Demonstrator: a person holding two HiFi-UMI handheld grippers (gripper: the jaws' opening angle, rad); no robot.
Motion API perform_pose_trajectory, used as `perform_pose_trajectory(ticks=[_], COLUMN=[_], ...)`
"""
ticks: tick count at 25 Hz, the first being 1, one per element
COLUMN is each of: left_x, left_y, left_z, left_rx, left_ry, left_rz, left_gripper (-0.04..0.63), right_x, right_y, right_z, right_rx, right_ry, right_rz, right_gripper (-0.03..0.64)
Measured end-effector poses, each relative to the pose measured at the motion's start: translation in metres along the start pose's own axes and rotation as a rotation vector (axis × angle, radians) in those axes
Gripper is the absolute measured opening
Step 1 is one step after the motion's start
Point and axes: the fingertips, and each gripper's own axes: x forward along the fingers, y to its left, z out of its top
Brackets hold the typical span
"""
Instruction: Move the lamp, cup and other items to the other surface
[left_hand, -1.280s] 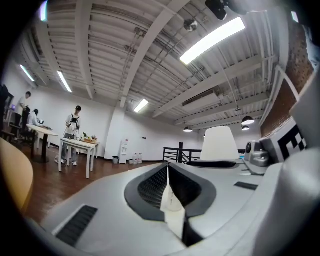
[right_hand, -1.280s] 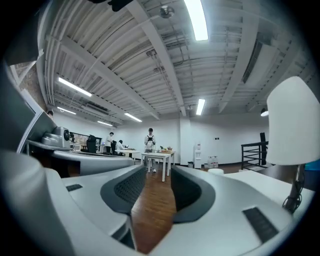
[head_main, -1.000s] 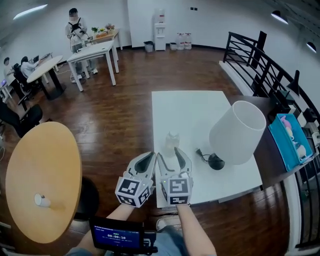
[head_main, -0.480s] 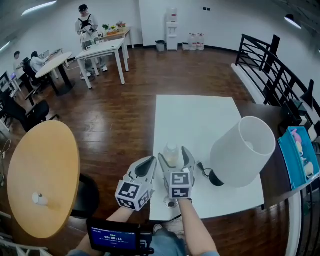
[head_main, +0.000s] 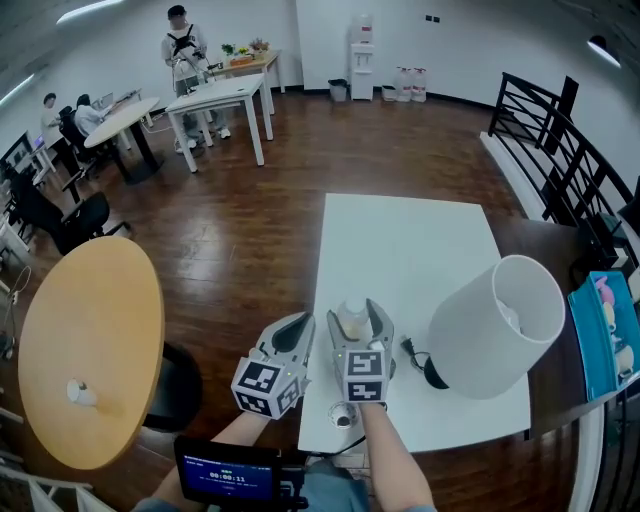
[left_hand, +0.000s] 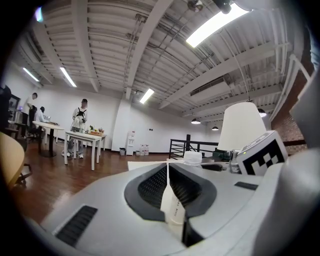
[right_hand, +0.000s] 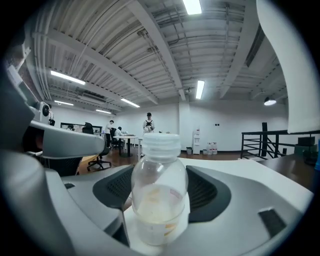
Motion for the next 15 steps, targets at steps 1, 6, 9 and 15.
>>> perform_pose_trajectory(ticks=[1, 6, 9, 15], left_x=[-0.002, -0.02, -0.042, -0.104], left_y=[0.003, 0.025, 0.039, 0.102], left_z=[0.0, 0.002, 0.003, 0.007], left_rx=[0.002, 0.004, -0.003, -0.023], left_ry=[-0.002, -0.005, -0.009, -0.025], left_rz=[0.006, 0.069, 0.128, 0.26], left_gripper=[0.023, 0.023, 0.023, 0.018], right_x=[0.0, 0.003, 0.004, 0.022], right_y=[0.002, 0.03, 0.058, 0.146], right_z=[0.004, 0.031, 0.039, 0.05], right_rx=[0.0, -0.017, -0.026, -0.047], right_ry=[-0.013, -0.079, -0.09, -0.096], right_rz=[0.001, 0.056, 0.116, 0.24], right_gripper=[0.304, 0.304, 0.304, 0.304])
